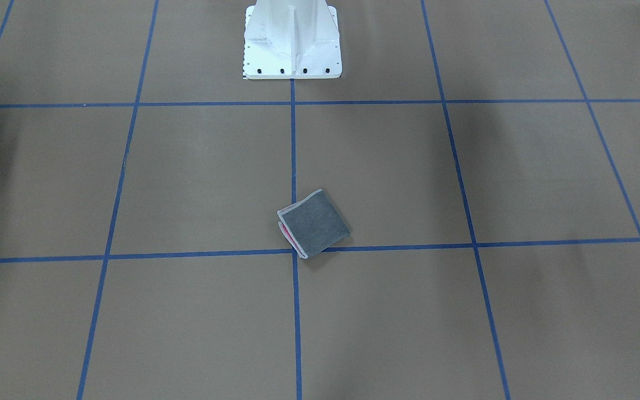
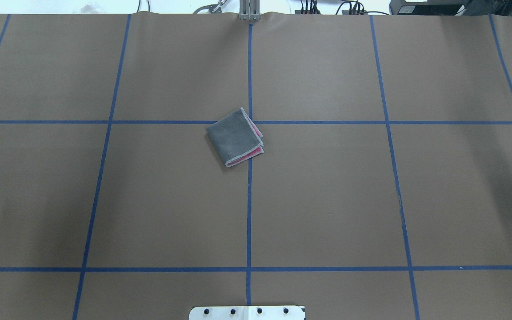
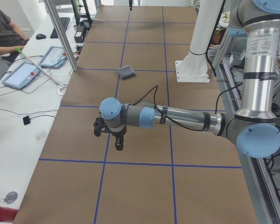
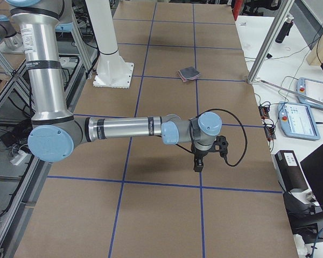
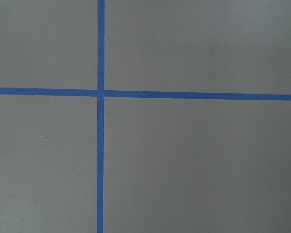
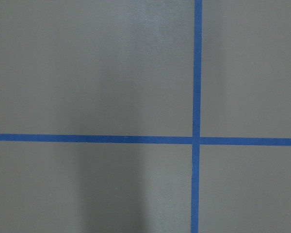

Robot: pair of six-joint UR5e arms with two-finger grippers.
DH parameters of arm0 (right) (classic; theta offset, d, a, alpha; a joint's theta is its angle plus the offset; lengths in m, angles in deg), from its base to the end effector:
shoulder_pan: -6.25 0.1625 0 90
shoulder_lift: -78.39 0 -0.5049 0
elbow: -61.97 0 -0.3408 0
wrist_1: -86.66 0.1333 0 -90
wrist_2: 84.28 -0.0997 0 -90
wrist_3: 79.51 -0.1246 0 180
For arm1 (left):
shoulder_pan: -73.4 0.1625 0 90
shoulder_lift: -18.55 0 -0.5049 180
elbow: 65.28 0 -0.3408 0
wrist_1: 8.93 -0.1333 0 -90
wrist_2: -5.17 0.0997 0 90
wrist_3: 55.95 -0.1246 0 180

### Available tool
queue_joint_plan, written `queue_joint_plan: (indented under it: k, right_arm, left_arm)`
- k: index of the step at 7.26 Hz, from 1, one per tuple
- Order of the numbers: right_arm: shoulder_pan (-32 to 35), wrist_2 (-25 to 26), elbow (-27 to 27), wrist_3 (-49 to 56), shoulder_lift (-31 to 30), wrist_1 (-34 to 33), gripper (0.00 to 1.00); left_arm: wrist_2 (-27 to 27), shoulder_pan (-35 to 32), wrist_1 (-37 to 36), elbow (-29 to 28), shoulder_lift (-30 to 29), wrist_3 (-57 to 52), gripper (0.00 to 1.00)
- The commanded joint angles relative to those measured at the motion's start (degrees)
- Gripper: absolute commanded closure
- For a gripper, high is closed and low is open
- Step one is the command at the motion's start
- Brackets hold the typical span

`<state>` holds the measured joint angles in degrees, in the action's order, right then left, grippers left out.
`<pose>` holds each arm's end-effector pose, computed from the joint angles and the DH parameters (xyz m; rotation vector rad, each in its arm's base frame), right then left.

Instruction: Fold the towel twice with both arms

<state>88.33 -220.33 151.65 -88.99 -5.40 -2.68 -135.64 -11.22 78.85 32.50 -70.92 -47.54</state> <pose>-0.0261 -0.5037 0.7040 -0.0146 -0.8099 -0.0202 0.0047 -0.4411 0.6941 -0.0250 0.8896 -0.0104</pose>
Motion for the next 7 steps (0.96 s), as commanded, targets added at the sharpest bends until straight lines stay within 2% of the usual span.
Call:
queue_joint_plan:
  k: [1, 7]
  right_arm:
    - [-1.04, 0.35, 3.3, 0.17, -0.06, -3.12, 0.0]
    - [-0.25, 1.05, 2.35, 4.74, -0.5, -3.12, 0.0]
  left_arm:
    - [0.02, 0.06, 0.02, 0.04, 0.26, 0.2, 0.0]
    - [0.89, 0.06, 2.22, -1.1, -0.01, -0.15, 0.0]
